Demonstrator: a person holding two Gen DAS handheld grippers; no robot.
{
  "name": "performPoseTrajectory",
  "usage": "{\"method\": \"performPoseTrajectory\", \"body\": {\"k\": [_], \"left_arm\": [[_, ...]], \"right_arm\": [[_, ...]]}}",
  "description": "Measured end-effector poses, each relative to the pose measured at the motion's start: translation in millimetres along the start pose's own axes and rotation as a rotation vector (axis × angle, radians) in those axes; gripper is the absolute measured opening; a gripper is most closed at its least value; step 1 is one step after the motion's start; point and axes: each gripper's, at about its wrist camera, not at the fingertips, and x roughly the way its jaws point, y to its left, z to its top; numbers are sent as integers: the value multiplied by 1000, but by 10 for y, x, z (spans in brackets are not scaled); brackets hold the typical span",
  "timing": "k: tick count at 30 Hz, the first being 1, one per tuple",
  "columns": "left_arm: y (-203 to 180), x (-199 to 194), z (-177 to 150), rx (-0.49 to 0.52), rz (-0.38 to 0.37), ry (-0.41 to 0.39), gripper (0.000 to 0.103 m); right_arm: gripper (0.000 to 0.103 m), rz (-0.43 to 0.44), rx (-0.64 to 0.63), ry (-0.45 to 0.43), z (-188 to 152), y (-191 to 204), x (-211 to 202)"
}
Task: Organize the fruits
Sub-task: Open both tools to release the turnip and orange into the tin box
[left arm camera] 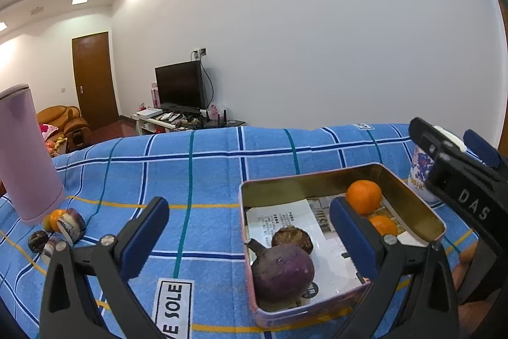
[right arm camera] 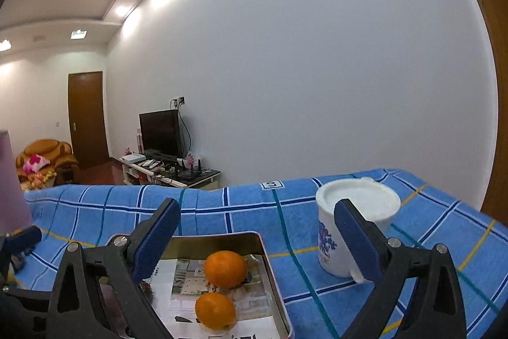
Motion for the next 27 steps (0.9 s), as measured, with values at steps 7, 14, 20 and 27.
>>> {"method": "performPoseTrajectory", "body": {"k": [7,14,20,27], "left_arm": [[33,-14,-19,-10,4,3,103],[79,-70,-38,-23,10,-12,103],[162,-99,-65,-37,17,-1,103],[285,-153,-102,-52,33,12,103]], "right_arm": [[99,6,73,42,-33,-131,29],[99,37,84,57,-48,-63,31],[99,63,45,48,-67,84,-23],[99,67,44,48,-98,161,-47]]}}
